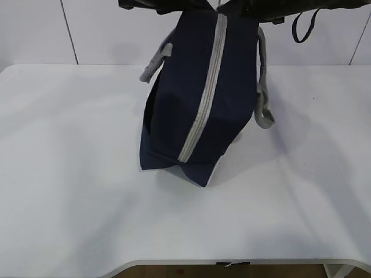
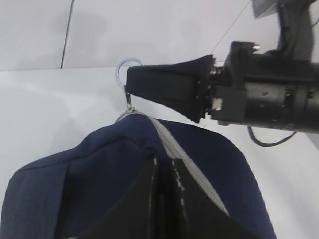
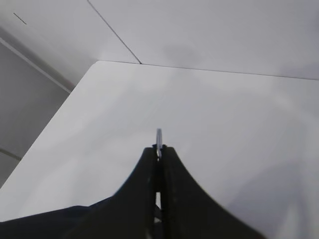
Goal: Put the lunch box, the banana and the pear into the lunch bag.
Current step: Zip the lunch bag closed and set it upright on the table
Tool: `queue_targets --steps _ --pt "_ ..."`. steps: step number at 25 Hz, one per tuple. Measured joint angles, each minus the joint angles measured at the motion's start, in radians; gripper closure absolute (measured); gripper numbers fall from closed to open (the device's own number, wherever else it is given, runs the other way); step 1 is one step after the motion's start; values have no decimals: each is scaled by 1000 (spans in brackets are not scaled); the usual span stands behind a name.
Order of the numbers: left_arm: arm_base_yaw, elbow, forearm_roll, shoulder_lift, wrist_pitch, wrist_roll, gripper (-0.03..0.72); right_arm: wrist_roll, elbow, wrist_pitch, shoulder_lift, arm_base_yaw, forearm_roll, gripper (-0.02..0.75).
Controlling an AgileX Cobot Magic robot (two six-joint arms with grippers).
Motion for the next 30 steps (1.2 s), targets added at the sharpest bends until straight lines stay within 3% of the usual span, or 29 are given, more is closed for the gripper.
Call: queue_targets --steps 20,23,28,30 --pt "-12 0 3 -70 63 24 676 -19 -11 84 0 -5 56 720" --pt "-12 0 -2 -70 65 24 676 -32 -52 124 1 -5 56 646" --pt "-12 0 -23 -50 66 26 676 -36 -153 179 1 -5 40 405" --pt "-12 0 -27 -37 66 26 676 -33 -194 208 1 -5 8 346"
